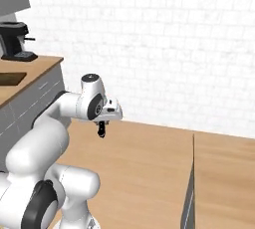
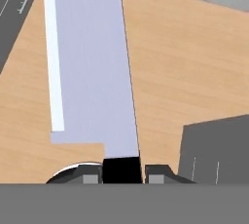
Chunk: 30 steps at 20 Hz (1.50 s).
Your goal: Pick up the knife from the drawer and place it on the cutting board. Then place the meat from the plate to the cutting board.
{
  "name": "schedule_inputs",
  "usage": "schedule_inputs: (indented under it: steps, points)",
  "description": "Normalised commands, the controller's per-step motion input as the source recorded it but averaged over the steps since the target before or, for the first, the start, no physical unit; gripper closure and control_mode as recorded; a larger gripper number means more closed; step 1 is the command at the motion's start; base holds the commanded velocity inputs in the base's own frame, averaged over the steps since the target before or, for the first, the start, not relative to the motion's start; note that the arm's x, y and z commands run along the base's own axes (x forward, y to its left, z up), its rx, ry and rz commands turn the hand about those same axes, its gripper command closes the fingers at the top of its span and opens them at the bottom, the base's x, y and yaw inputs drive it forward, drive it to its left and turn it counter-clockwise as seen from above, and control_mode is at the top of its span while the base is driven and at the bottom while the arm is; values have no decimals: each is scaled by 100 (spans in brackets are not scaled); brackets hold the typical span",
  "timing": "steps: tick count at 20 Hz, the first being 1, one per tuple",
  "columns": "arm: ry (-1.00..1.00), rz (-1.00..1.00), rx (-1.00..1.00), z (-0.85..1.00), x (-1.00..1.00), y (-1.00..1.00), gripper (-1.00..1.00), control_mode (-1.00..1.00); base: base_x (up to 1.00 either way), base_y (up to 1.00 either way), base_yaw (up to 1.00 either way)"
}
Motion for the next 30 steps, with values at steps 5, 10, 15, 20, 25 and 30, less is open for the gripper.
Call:
schedule_inputs:
  steps: [5, 10, 15, 20, 25, 30]
  points:
    - [0, 0, 0, 0, 0, 0, 100, 100, 99, 0, 14]
    - [0, 0, 0, 0, 0, 0, 100, 100, 95, -10, 38]
    - [0, 0, 0, 0, 0, 0, 100, 100, 76, -28, 61]
    - [0, 0, 0, 0, 0, 0, 100, 100, 78, -27, 67]
    - [0, 0, 0, 0, 0, 0, 100, 100, 80, -31, 66]
    - [0, 0, 0, 0, 0, 0, 100, 100, 79, -28, 64]
